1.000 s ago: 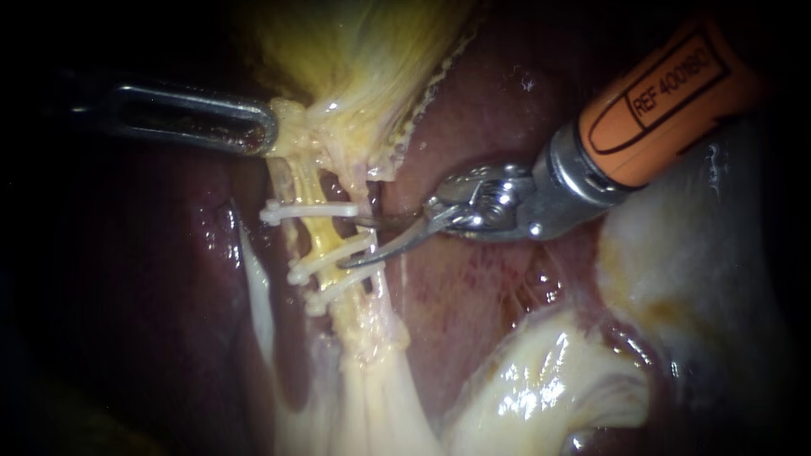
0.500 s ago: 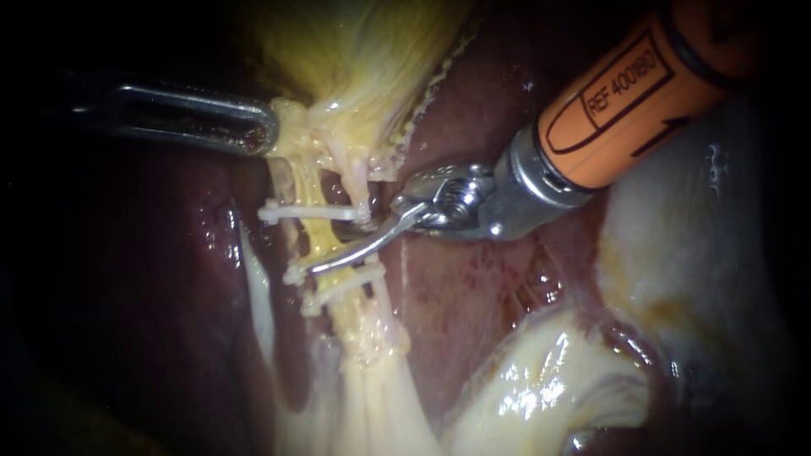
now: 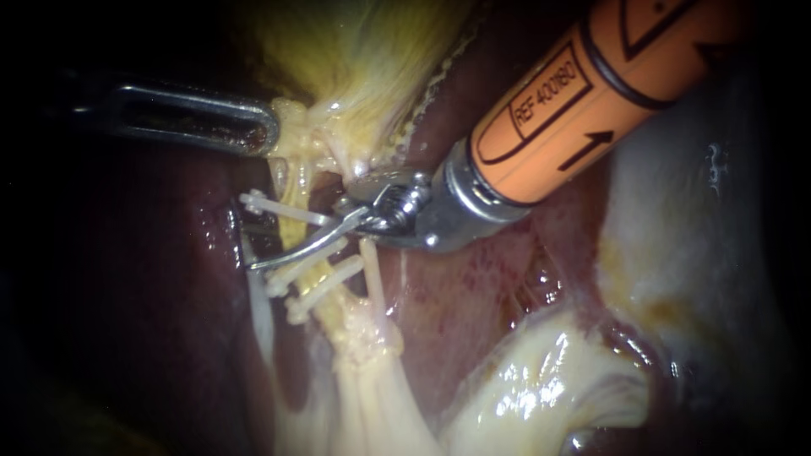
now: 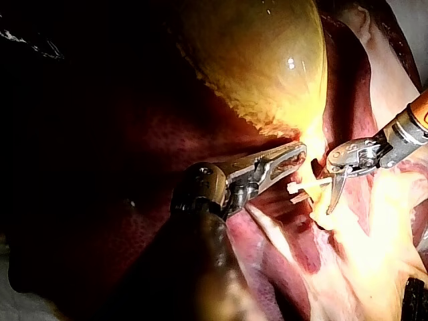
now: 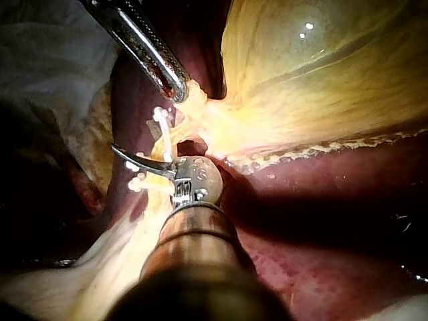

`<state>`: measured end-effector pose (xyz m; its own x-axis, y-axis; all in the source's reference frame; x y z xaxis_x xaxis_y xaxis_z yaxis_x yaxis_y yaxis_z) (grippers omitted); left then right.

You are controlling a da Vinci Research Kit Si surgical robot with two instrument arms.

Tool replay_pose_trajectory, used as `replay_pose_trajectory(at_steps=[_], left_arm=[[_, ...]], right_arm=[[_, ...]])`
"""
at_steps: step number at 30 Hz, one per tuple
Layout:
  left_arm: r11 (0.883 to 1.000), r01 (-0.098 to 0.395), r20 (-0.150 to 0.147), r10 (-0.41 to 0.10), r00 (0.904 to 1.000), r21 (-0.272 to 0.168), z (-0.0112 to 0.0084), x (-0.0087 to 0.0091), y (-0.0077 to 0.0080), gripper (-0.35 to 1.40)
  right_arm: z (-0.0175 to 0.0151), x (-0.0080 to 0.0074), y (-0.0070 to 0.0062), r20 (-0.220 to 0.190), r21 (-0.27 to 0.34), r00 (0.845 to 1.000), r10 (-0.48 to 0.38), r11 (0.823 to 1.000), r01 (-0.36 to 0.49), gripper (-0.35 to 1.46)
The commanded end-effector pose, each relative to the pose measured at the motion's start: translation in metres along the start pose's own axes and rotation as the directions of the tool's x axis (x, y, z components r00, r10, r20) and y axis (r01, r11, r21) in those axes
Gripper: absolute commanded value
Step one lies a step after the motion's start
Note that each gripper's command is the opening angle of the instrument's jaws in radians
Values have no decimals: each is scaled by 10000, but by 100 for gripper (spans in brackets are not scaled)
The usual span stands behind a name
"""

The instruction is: Go to the cutting position left tube

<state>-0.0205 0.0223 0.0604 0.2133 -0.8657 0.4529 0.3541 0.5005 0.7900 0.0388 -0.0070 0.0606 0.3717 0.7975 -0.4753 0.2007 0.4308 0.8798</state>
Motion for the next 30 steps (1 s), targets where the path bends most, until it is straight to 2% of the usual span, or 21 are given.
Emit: replay_pose_trajectory(at_steps=[1, 5, 10, 14, 18, 23, 26, 30], left_arm=[[10000, 0, 0, 0, 10000, 2, 0, 0, 0, -35], [10000, 0, 0, 0, 10000, 2, 0, 0, 0, -35], [10000, 1, 1, -1, 10000, 0, 1, 0, 0, -35], [10000, 0, 0, 0, 10000, 2, 0, 0, 0, -35], [10000, -1, -2, 1, 10000, 5, -1, 0, 0, -35], [10000, -1, -2, 1, 10000, 6, -1, 0, 0, -35], [10000, -1, -2, 1, 10000, 6, -1, 0, 0, -35], [10000, -1, -2, 1, 10000, 5, -1, 0, 0, -35]], right_arm=[[1, 1, 1, -161, -63, 9998, -107, 9999, 106, 124], [7, 4, 2, -725, -224, 9971, -246, 9995, 230, 126], [11, 4, -3, -1056, -476, 9939, -313, 9985, 264, 126], [14, 3, -14, -1020, -34, 9943, -299, 9996, 297, 126], [22, 5, -34, -956, 464, 9950, -292, 9984, 338, 127], [28, 8, -53, -827, 740, 9961, -295, 9966, 357, 127], [28, 12, -58, -853, 785, 9960, -271, 9963, 338, 127], [24, 13, -57, -858, 793, 9960, -259, 9963, 327, 127]])
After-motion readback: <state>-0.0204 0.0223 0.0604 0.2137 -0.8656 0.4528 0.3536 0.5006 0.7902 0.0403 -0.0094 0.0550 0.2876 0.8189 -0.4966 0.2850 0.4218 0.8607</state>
